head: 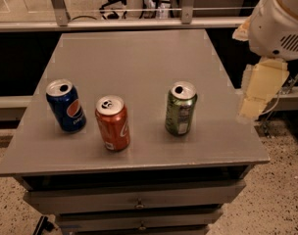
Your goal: Pick coke can
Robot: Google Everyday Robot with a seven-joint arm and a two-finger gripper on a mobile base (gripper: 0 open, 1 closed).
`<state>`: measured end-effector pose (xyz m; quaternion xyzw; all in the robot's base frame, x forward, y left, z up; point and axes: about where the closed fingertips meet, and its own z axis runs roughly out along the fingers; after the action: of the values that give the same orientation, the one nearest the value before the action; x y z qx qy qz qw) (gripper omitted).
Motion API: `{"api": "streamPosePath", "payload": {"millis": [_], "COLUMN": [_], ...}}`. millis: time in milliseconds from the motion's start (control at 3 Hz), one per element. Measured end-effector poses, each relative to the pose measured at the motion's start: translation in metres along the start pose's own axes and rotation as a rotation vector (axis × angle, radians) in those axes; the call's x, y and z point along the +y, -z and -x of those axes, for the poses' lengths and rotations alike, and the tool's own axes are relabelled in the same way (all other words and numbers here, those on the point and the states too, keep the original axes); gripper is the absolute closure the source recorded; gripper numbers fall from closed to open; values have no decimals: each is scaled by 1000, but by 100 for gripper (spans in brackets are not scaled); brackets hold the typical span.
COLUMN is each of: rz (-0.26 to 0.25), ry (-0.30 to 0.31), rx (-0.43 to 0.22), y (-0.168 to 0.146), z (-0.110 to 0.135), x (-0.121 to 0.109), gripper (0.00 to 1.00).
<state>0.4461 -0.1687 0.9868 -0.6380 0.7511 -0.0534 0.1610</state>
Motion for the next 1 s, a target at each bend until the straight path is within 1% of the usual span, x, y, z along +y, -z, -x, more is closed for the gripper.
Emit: {"api": "streamPosePath", "payload": {"millis": [333, 667, 1000], "rz": [-1, 0, 3], "ry": [53, 91, 118], "rx": [-6, -40, -66], "y": [-1, -1, -2], "z": [30, 55, 76], "x": [6, 14, 23], "gripper": [0, 0, 0]}}
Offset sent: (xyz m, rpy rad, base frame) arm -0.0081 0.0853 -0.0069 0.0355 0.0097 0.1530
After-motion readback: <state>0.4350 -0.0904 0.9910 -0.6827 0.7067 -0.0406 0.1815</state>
